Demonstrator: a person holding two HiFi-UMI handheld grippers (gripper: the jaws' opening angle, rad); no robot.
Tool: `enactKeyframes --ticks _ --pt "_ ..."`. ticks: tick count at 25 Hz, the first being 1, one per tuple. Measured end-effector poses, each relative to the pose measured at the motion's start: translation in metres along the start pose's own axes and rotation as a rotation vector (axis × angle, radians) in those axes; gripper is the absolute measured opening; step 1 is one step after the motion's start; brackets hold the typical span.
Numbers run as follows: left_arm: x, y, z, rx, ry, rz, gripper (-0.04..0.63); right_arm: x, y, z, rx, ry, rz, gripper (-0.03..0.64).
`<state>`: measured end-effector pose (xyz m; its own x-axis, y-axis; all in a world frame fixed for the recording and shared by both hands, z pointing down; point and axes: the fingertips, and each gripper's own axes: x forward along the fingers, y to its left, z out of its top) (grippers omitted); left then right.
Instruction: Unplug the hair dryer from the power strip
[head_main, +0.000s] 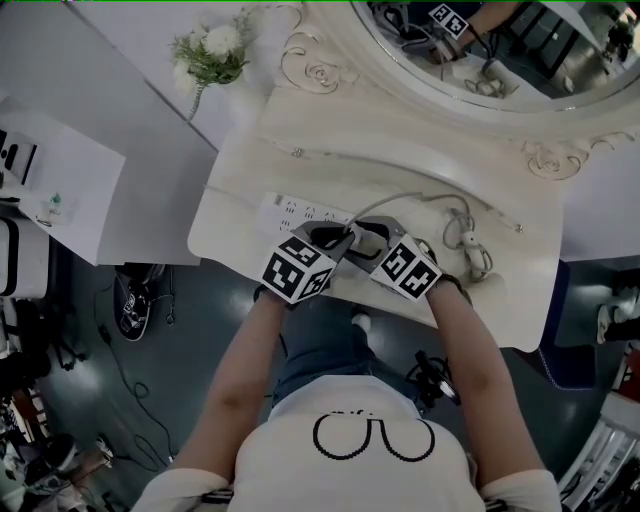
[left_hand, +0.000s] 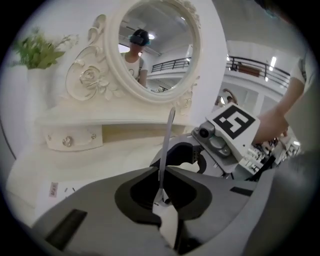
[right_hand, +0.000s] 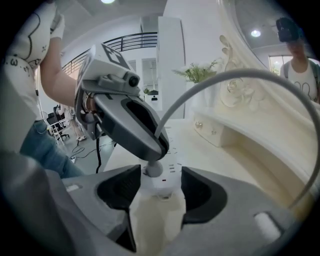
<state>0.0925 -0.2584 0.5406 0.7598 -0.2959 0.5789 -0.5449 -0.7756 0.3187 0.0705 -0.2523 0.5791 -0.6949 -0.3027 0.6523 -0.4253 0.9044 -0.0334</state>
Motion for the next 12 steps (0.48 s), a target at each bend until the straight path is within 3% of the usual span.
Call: enactKeyframes --ticks 2,4,8,12 --pt "-0.001 -0.003 -0.002 0.078 0.028 0.021 0.025 0.001 0.0 -0.001 0.0 0.018 0.005 0.25" --pt "-0.004 -0.004 -0.004 0.095 0.026 0.021 0.025 0.0 0.0 0.001 -0.003 0.012 0.007 0.249" --pt "-0.01 0.001 -0.003 -0.001 -0.036 -0.003 0.026 -0.001 0.001 -0.001 -0.004 0.01 0.001 0.241" --pt "-0.005 0.009 0.004 -0.154 -0.05 -0.023 0.025 0.0 0.001 -0.001 -0.007 0.019 0.002 0.236"
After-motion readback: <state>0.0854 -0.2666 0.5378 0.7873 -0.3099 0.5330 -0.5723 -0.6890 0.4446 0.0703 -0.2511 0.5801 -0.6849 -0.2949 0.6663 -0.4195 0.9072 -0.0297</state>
